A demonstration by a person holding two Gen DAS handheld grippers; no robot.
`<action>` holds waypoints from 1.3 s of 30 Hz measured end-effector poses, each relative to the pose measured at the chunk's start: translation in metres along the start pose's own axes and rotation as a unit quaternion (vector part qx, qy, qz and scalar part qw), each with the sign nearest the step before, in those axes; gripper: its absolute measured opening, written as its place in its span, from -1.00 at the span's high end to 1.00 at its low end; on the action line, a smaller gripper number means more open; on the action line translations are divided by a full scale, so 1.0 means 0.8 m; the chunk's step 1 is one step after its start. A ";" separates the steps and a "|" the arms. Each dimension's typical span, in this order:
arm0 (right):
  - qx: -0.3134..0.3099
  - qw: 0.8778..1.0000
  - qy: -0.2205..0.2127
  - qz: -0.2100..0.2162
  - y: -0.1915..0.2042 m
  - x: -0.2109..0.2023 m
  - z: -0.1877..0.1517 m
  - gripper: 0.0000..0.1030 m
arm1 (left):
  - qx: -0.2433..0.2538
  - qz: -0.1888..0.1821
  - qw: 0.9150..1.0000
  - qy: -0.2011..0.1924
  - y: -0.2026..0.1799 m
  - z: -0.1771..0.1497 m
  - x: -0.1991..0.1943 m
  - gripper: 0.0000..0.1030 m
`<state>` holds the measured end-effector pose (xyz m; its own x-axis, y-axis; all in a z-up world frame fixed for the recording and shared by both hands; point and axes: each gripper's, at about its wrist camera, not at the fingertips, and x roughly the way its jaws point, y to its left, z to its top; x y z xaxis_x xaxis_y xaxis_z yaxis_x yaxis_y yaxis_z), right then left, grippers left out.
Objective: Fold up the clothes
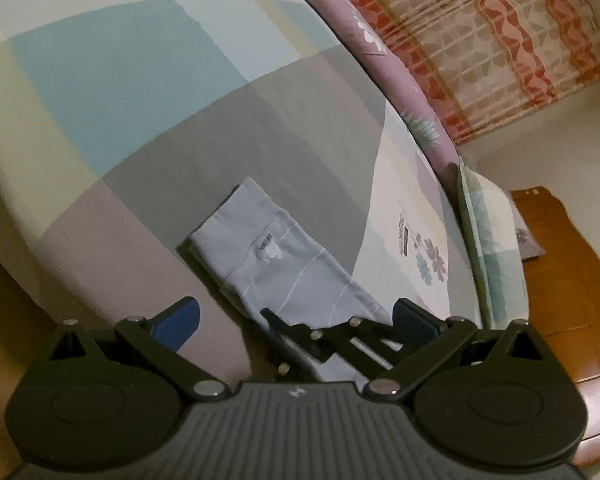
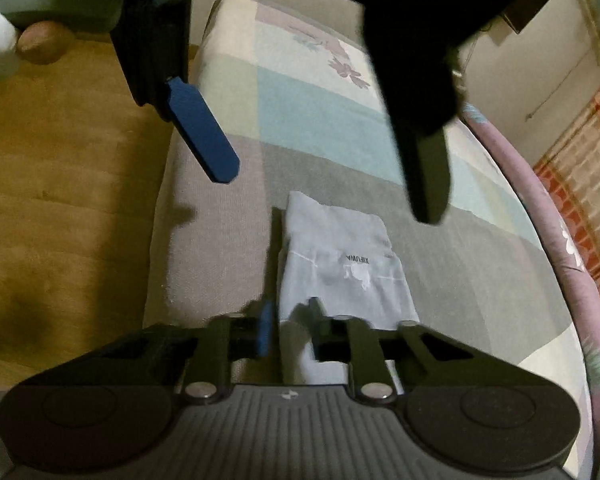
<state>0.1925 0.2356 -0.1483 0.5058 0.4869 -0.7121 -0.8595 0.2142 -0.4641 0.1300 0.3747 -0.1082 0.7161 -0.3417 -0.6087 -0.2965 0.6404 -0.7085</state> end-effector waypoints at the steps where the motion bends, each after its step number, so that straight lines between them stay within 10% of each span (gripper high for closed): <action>1: 0.006 1.000 -0.001 0.002 -0.001 0.000 0.000 0.88 | -0.005 -0.005 1.000 0.001 0.001 0.000 0.003 -0.98; 17: 0.076 0.997 -0.024 0.020 -0.028 -0.020 -0.002 0.89 | -0.096 -0.080 0.992 0.029 0.025 -0.011 0.086 -0.98; 29: 0.146 0.986 -0.025 0.071 -0.043 -0.049 -0.019 0.75 | -0.024 -0.080 0.995 -0.062 0.014 -0.012 0.087 -0.93; 36: 0.210 0.974 -0.033 0.082 -0.054 -0.110 -0.071 0.38 | 0.063 -0.064 0.991 -0.096 0.027 -0.026 0.075 -0.10; 39: 0.238 0.968 -0.037 0.075 -0.061 -0.130 -0.093 0.25 | 0.051 -0.070 0.991 -0.104 0.031 -0.014 0.080 -0.05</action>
<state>0.1875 0.1111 -0.0908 0.3818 0.5979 -0.7048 -0.8681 0.4937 -0.0516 0.1615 0.3612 -0.1691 0.8638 -0.2902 -0.4119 -0.1265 0.6663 -0.7349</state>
